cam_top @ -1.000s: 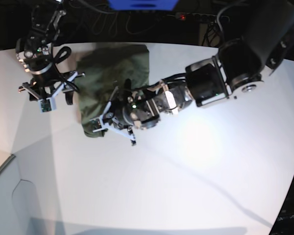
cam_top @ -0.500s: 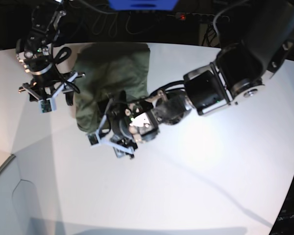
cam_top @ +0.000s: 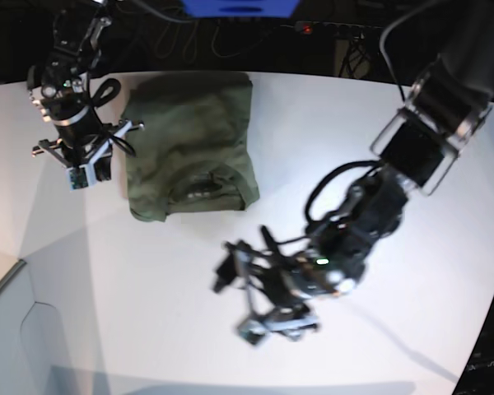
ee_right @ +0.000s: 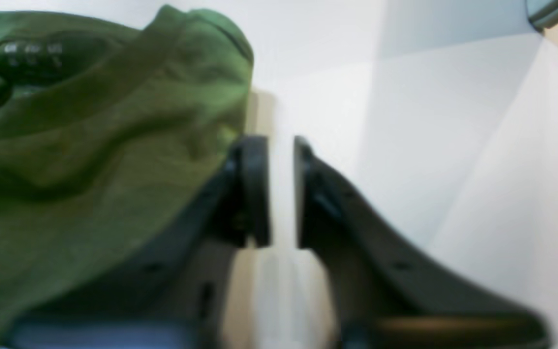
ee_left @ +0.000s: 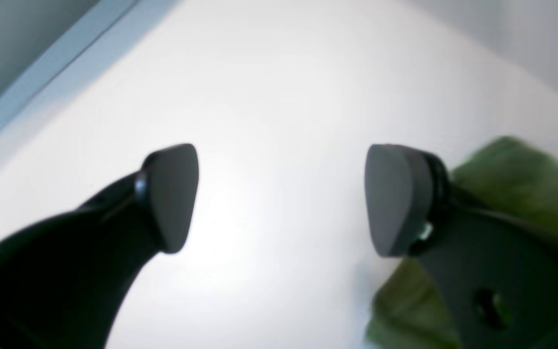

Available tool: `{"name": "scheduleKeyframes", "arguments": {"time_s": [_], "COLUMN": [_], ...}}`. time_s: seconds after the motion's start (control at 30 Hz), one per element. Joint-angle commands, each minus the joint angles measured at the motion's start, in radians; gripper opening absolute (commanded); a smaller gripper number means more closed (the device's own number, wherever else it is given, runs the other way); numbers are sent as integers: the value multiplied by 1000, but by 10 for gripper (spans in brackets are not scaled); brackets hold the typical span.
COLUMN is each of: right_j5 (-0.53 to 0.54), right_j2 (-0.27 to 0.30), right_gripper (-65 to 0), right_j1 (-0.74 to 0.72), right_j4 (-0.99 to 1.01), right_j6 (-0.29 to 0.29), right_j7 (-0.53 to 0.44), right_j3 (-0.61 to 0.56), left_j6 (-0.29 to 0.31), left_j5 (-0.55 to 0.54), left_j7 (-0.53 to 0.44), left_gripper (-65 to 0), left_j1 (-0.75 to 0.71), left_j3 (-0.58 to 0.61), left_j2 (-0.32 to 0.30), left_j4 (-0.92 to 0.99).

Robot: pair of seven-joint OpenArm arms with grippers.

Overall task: Layout the t-shirt on the table in an organized manner, then fold the t-shirt properly
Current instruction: 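Pat the folded shirt's edge with the right gripper and withdraw the left gripper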

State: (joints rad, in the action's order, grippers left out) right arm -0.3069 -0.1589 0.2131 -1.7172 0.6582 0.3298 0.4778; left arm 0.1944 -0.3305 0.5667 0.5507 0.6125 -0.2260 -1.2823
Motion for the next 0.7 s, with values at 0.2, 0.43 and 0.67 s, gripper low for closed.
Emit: {"name": "scheduleKeyframes", "arguments": {"time_s": [0.2,0.43,0.67], "right_j5": [15,15,15], "right_j2": [2,2,2], "right_gripper": [-650,-650,-650], "right_j1": [82,145,231], "right_j4": [-54,-86,-89], "right_j6": [1,-1,-1], "right_j7": [-25,-24,-25], "right_j3": [-149,-251,-255], "left_j6": [-5,-3,-3], "left_j5": [-2,-3,-3], "left_j7": [103,177,171], "left_gripper": [-137,-138,-138], "left_j1": [-277,-558,-708], "left_j3": [-487,-779,-889], "left_j2": [-60,-57,-54], "left_j4": [-267,-397,-389]}}
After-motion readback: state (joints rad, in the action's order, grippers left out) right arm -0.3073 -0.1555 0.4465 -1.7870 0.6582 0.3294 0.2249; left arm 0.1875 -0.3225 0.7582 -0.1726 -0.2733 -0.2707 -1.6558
